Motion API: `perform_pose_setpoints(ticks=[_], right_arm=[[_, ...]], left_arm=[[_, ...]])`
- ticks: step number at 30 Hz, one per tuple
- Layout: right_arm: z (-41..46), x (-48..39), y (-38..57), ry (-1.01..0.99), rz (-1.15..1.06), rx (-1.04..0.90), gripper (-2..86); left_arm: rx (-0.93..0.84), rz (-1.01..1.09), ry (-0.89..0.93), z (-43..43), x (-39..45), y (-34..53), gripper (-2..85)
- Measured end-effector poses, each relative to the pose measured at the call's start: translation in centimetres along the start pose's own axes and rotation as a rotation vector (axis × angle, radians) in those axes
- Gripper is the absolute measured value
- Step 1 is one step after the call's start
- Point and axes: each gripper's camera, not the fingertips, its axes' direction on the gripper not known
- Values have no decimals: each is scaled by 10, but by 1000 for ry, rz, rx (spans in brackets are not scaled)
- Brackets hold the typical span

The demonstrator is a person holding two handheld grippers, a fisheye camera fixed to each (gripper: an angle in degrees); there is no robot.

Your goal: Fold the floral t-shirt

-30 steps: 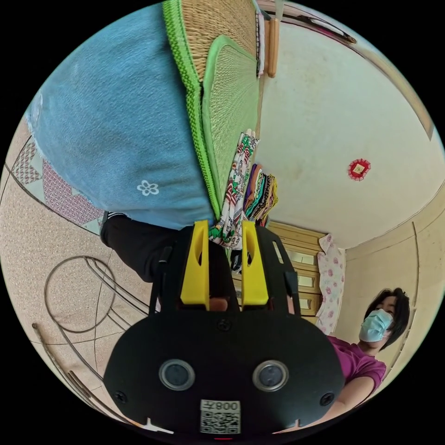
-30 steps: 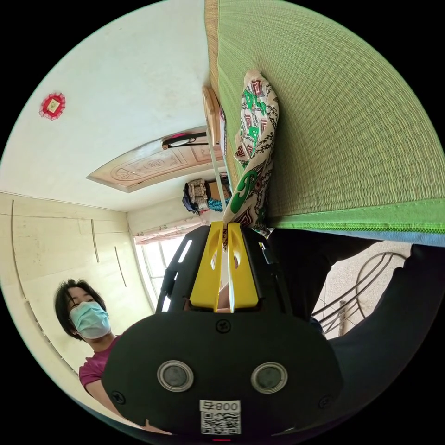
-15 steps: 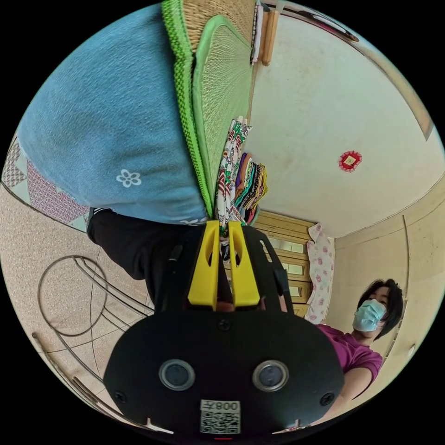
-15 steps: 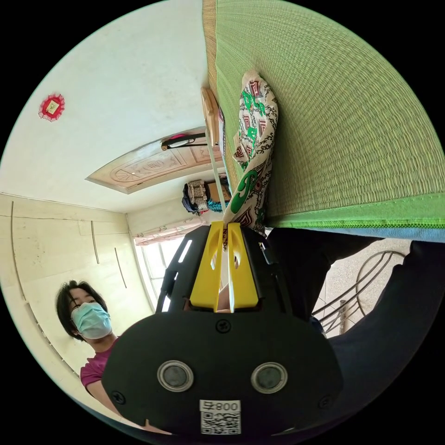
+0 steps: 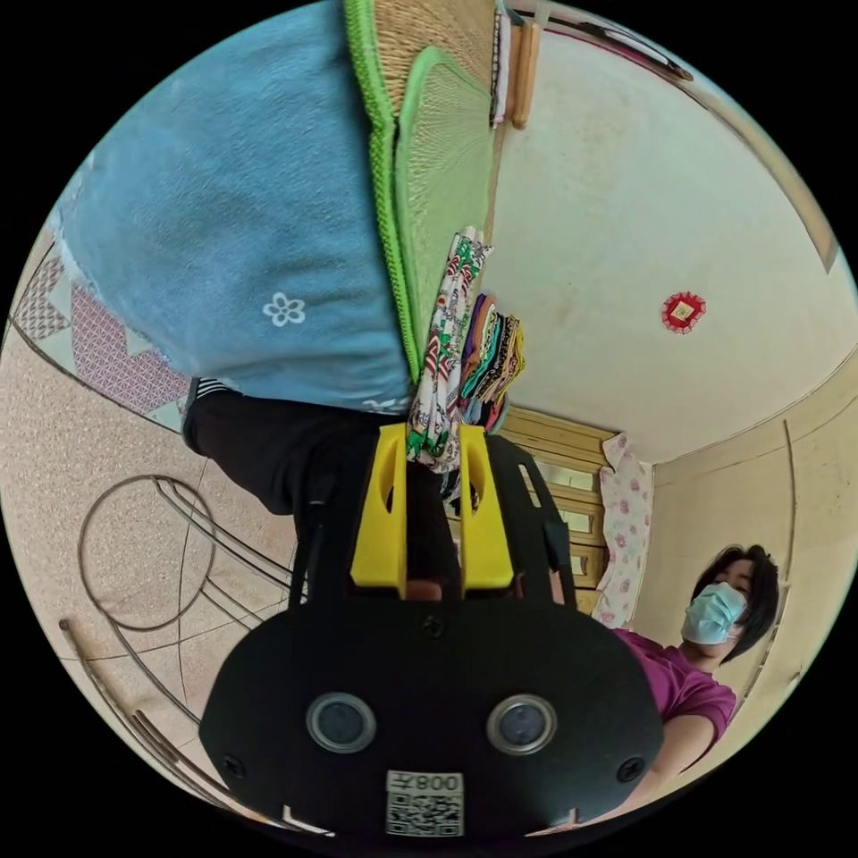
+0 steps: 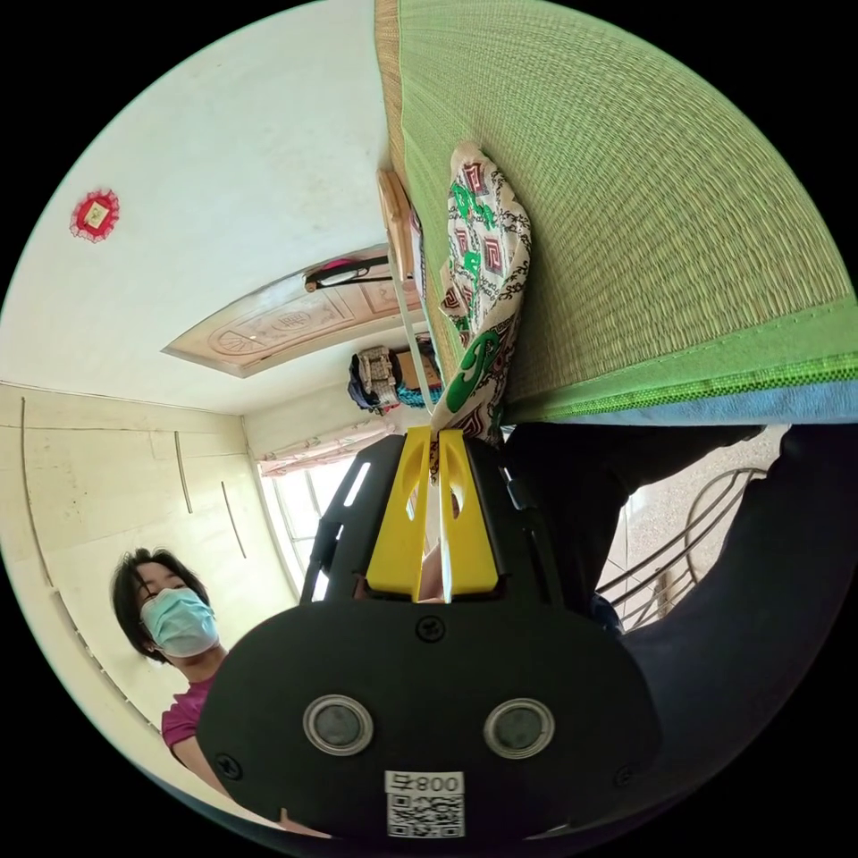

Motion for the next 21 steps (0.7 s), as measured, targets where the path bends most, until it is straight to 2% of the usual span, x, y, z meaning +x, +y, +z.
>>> perform_pose_setpoints(ticks=[10, 21], right_arm=[[1, -2, -7, -10, 9, 3, 11], [-4, -8, -10, 9, 7, -4, 11]], left_arm=[[3, -20, 79, 30, -9, -8, 126], [-40, 55, 71, 65, 23, -21, 39]])
